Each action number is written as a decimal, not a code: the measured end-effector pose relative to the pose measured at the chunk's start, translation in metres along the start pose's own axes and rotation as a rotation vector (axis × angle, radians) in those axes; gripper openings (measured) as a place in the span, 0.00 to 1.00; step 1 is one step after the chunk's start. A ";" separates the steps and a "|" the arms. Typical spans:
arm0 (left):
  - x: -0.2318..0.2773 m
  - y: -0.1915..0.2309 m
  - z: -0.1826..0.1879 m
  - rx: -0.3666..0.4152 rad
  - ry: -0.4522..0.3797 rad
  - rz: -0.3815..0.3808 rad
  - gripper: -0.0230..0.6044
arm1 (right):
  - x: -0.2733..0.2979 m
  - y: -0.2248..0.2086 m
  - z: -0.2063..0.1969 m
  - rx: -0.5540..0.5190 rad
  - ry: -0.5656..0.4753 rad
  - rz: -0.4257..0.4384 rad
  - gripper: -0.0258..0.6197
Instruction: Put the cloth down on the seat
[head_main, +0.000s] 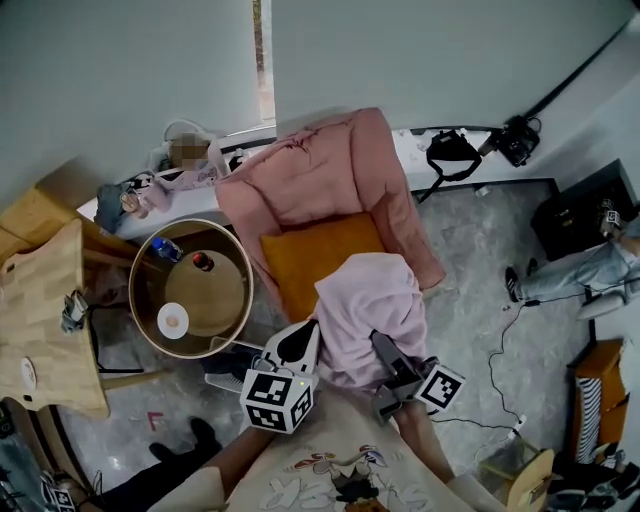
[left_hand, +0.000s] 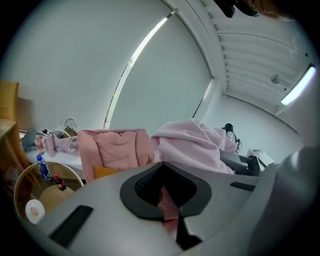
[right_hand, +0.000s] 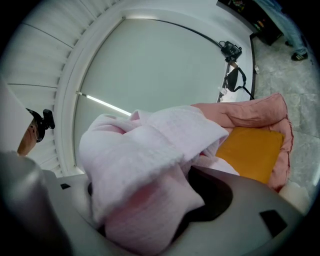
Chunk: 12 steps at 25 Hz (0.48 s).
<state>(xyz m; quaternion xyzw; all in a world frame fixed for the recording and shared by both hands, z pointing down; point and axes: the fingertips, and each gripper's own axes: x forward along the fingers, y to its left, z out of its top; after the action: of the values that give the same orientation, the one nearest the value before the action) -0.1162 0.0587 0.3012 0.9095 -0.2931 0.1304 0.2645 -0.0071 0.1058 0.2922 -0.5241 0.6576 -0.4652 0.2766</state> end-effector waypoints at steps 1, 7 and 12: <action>0.001 0.002 -0.002 0.004 0.006 -0.008 0.04 | 0.000 0.001 -0.002 0.001 -0.007 -0.008 0.60; 0.003 0.005 0.002 0.004 0.021 -0.032 0.04 | 0.001 0.004 -0.005 -0.002 -0.010 -0.030 0.60; 0.012 0.013 0.007 -0.018 0.005 -0.030 0.04 | 0.013 0.001 0.003 -0.016 -0.012 -0.030 0.60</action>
<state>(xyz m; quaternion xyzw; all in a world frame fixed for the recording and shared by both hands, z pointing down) -0.1139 0.0398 0.3055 0.9110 -0.2801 0.1258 0.2754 -0.0086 0.0925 0.2913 -0.5386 0.6518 -0.4609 0.2695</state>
